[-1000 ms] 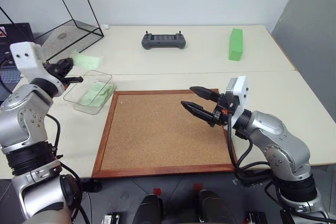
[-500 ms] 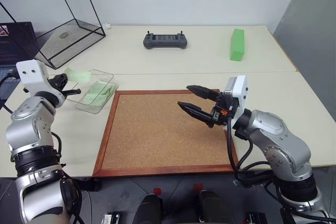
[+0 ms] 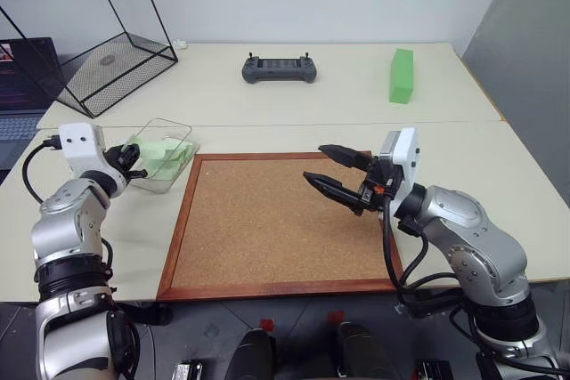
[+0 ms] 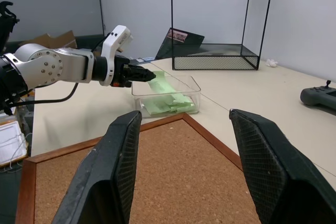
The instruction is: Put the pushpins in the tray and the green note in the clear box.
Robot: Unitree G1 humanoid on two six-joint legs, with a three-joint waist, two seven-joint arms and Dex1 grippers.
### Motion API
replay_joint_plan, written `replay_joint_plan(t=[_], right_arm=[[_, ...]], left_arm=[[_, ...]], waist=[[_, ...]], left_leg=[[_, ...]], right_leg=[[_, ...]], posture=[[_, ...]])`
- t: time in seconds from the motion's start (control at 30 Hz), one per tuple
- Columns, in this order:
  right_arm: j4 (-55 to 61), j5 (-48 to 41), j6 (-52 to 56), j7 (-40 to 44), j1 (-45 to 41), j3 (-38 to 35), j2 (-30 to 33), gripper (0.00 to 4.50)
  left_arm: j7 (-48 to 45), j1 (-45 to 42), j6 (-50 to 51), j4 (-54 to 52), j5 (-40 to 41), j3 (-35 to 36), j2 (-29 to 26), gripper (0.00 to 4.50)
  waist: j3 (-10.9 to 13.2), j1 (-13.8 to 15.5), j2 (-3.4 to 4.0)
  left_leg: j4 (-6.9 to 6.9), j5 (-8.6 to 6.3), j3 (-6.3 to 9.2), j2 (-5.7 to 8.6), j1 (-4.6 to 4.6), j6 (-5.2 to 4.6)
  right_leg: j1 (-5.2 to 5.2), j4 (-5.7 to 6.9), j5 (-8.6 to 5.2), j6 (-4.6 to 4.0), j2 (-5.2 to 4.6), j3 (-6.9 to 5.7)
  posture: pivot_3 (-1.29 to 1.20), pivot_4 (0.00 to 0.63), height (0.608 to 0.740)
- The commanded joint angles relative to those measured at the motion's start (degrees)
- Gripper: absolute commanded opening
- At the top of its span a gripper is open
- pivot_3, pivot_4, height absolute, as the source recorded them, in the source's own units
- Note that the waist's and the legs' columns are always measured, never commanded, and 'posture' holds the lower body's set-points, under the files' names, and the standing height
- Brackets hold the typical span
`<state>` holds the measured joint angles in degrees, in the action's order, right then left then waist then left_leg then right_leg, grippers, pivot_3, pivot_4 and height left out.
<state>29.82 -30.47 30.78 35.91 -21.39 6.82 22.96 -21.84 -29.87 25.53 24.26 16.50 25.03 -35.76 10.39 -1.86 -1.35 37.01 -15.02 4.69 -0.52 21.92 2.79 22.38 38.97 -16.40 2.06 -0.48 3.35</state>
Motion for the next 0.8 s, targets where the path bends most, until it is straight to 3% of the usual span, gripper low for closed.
replay_joint_plan(t=[0.03,0.43,0.8], right_arm=[[1.2,-0.2,-1.0,-0.2,0.0,-0.9,-0.2,2.83],[1.1,0.1,-1.3,-0.2,0.2,-1.0,-0.5,2.83],[1.2,0.2,-1.2,-0.3,0.3,-1.0,-0.6,2.83]], left_arm=[[-0.2,-1.5,-1.5,-0.9,0.0,-0.4,-1.1,2.18],[-0.2,-2.4,-1.5,-1.5,0.3,-1.0,-0.9,4.37],[0.8,-2.6,-0.7,0.5,-0.9,-1.5,-2.0,4.46]], waist=[[0.0,0.0,0.0],[0.0,0.0,0.0],[0.0,0.0,0.0]], left_leg=[[0.0,0.0,0.0,0.0,0.0,0.0],[-0.01,0.0,0.01,0.0,0.0,0.0],[-0.01,0.0,0.01,0.0,0.01,0.0]], right_leg=[[0.0,0.0,0.0,0.0,0.0,0.0],[0.0,0.0,0.0,0.0,0.0,-0.03],[0.0,0.0,0.0,0.0,0.0,-0.04]], posture=[[0.0,0.15,0.74],[0.0,0.15,0.74],[0.0,0.15,0.74]])
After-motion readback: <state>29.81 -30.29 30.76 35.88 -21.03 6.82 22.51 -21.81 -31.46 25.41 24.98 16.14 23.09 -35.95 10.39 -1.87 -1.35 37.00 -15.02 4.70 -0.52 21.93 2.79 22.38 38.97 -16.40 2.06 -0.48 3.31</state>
